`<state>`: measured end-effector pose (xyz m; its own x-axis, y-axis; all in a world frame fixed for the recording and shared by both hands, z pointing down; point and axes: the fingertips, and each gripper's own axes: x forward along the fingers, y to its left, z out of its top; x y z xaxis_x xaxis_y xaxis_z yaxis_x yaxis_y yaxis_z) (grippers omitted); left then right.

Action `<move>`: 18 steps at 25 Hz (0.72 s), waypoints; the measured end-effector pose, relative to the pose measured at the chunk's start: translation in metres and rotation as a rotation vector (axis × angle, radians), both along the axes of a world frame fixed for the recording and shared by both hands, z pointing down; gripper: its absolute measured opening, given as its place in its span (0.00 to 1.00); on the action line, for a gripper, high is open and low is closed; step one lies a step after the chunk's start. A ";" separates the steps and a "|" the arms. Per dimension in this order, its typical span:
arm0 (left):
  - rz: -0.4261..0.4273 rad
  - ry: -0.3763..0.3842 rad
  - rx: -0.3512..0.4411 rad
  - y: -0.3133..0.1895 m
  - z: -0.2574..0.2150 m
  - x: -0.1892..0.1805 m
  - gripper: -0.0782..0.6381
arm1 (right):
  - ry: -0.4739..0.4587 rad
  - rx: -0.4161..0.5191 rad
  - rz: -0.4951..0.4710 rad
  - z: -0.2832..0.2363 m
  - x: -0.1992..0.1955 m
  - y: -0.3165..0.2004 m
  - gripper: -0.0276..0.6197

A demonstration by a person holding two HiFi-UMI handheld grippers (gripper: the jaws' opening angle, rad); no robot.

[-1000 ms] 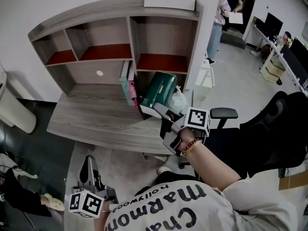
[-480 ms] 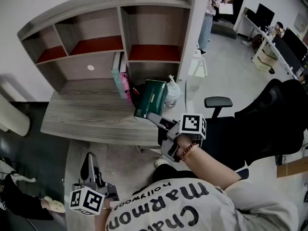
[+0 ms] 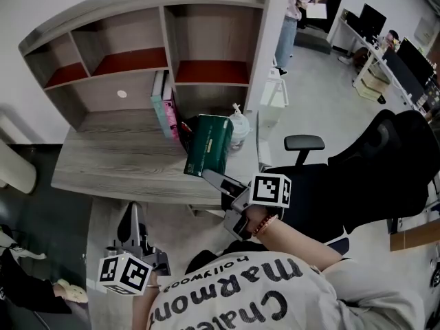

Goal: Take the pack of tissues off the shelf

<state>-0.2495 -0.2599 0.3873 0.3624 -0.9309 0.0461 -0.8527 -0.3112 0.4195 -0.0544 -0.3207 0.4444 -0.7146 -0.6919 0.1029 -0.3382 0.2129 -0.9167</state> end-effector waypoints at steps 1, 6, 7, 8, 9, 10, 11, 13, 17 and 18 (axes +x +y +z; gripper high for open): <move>0.005 -0.002 0.000 0.001 0.000 0.004 0.13 | 0.005 0.020 0.017 -0.003 0.003 0.002 0.55; 0.022 -0.024 0.001 0.015 0.000 0.023 0.13 | 0.101 0.146 0.069 -0.018 0.021 0.014 0.55; 0.026 -0.026 0.004 0.019 0.000 0.028 0.13 | 0.120 0.166 0.072 -0.021 0.026 0.018 0.55; 0.028 -0.026 0.003 0.023 0.002 0.033 0.13 | 0.133 0.179 0.073 -0.023 0.031 0.021 0.55; 0.028 -0.027 -0.002 0.027 0.003 0.039 0.13 | 0.138 0.185 0.074 -0.024 0.036 0.025 0.55; 0.026 -0.029 -0.009 0.031 0.005 0.044 0.13 | 0.141 0.186 0.075 -0.024 0.041 0.029 0.55; 0.024 -0.030 -0.016 0.035 0.006 0.049 0.13 | 0.143 0.185 0.078 -0.024 0.046 0.034 0.55; 0.025 -0.032 -0.025 0.045 0.008 0.061 0.13 | 0.158 0.188 0.082 -0.023 0.059 0.044 0.55; 0.023 -0.039 -0.031 0.068 0.011 0.084 0.13 | 0.215 0.217 0.085 -0.022 0.086 0.062 0.55; 0.018 -0.039 -0.037 0.074 0.012 0.089 0.13 | 0.221 0.219 0.086 -0.021 0.092 0.066 0.55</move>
<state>-0.1608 -0.1854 0.3990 0.3761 -0.9217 0.0945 -0.8630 -0.3114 0.3978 0.0374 -0.2543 0.4229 -0.6296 -0.7716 0.0911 -0.5496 0.3594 -0.7542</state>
